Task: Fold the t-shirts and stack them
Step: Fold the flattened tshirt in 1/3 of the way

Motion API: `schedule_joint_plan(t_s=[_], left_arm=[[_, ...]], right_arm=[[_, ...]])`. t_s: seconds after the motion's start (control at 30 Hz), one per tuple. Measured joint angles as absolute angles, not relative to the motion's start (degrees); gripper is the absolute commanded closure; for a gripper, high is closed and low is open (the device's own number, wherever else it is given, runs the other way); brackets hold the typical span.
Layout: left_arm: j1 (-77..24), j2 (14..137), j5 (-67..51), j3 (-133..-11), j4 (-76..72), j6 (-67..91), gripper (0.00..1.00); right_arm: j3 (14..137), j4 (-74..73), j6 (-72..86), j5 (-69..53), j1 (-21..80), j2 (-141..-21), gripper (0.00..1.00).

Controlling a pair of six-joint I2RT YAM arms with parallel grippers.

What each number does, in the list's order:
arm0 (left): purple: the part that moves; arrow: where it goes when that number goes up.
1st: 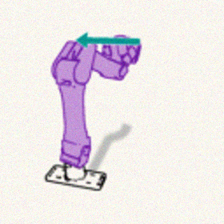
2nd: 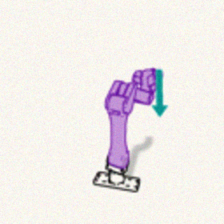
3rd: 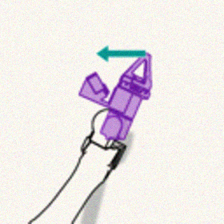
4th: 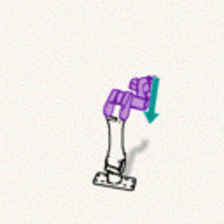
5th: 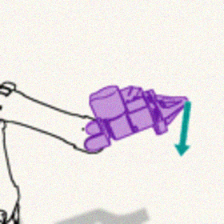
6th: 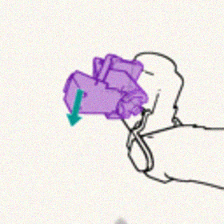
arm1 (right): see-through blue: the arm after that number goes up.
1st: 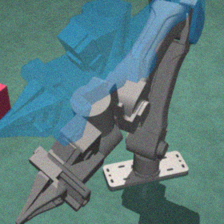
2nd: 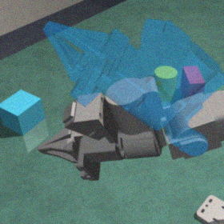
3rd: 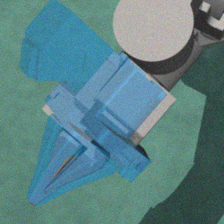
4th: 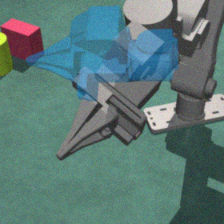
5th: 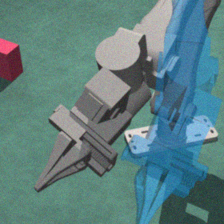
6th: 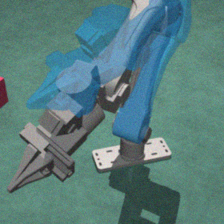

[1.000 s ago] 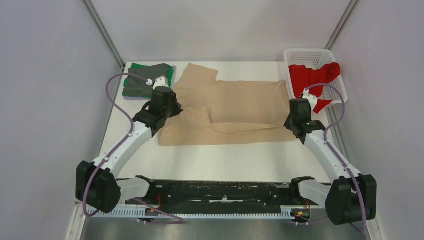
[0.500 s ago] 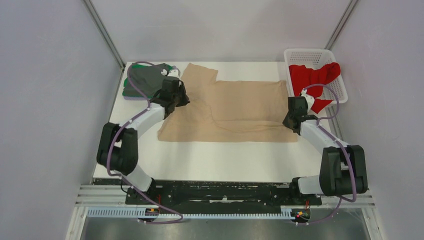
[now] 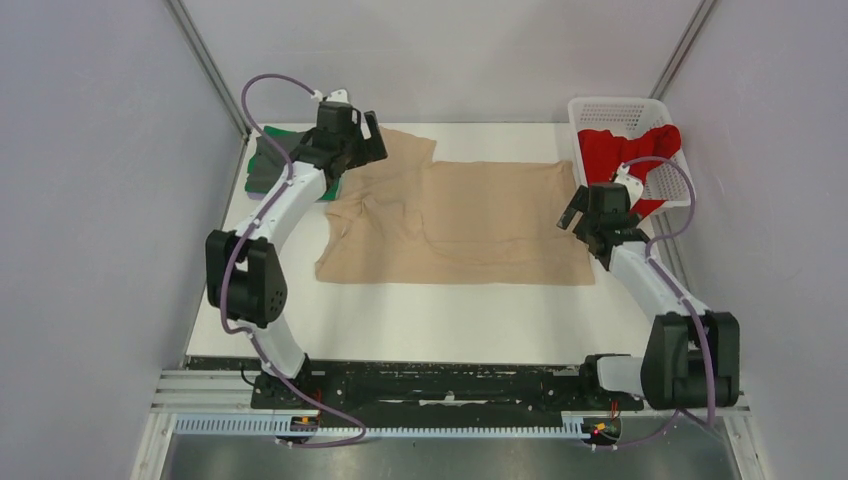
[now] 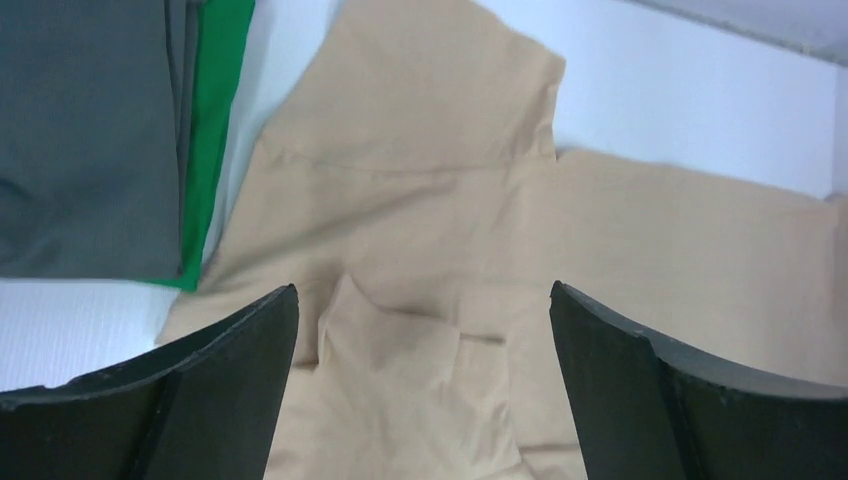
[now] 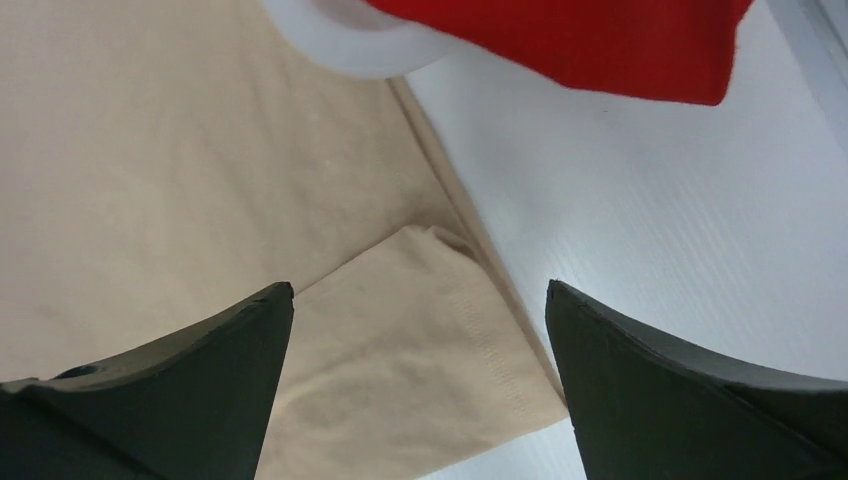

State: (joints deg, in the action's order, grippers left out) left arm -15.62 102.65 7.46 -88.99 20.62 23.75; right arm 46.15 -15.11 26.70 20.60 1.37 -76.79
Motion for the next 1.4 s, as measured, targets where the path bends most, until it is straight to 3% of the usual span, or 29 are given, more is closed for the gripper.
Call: schedule_joint_plan(t_s=[0.2,0.37,0.67,0.9,1.2,1.4], left_arm=[[-16.14,93.41,1.32,-75.07,20.27,26.92,0.00],[-16.93,93.51,-5.30,-63.09,16.91,30.52,0.00],[-16.99,106.00,-5.69,-68.05,16.78,32.36,0.00],[-18.35,102.10,-3.57,-62.67,17.96,33.98,0.00],[-28.23,83.50,2.46,-43.57,21.67,38.35,0.00],[-28.60,73.47,5.96,-36.34,25.61,41.69,0.00]], right_arm=[[36.51,-7.84,23.64,6.92,3.90,-66.26,0.02],[33.43,-3.29,19.86,-0.60,10.41,-70.02,0.02],[30.15,4.19,15.42,-1.43,11.62,-78.63,0.02],[24.84,8.10,16.14,-0.56,11.81,-74.28,0.02],[16.51,-5.15,17.69,-0.51,14.39,-54.94,0.02],[16.58,-17.52,22.46,-1.65,19.86,-47.27,0.02]])
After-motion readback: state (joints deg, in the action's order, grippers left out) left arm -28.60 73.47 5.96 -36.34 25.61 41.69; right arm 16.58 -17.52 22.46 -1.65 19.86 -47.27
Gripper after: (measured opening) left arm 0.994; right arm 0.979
